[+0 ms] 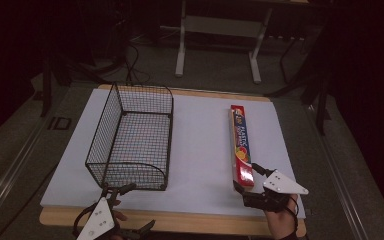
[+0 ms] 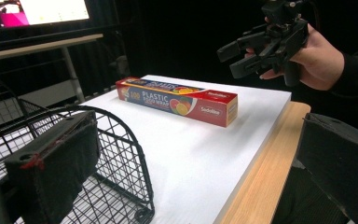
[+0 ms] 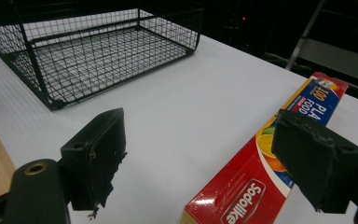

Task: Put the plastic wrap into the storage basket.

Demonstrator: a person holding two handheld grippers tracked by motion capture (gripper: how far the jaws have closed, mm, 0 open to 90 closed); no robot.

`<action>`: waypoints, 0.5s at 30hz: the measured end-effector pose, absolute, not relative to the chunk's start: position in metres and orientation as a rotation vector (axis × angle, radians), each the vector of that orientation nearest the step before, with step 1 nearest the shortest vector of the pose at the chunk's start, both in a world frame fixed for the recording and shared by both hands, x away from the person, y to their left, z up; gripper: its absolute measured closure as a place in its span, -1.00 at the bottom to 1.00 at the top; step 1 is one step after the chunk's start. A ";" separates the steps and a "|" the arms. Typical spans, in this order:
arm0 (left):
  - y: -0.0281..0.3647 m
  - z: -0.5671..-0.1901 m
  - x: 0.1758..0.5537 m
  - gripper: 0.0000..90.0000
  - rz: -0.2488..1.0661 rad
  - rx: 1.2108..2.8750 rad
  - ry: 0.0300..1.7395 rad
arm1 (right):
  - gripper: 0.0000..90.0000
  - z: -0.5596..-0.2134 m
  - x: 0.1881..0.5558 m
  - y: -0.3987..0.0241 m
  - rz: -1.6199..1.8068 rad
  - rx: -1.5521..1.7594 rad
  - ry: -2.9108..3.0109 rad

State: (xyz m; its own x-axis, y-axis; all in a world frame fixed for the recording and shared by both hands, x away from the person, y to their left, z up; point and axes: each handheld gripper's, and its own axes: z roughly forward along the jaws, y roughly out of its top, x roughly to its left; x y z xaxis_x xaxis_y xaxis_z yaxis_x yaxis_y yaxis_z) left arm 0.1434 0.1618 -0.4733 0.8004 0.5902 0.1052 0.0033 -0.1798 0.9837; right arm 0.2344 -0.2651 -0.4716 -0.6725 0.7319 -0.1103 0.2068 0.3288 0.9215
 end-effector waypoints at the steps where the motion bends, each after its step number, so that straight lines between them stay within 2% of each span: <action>1: 0.162 -0.473 0.143 -1.00 0.558 1.682 0.470 | -0.61 -0.471 0.234 -0.265 1.335 0.818 2.079; 15: 0.160 -0.474 0.143 -1.00 0.538 1.695 0.450 | -0.75 -0.468 0.226 -0.253 1.287 0.720 2.163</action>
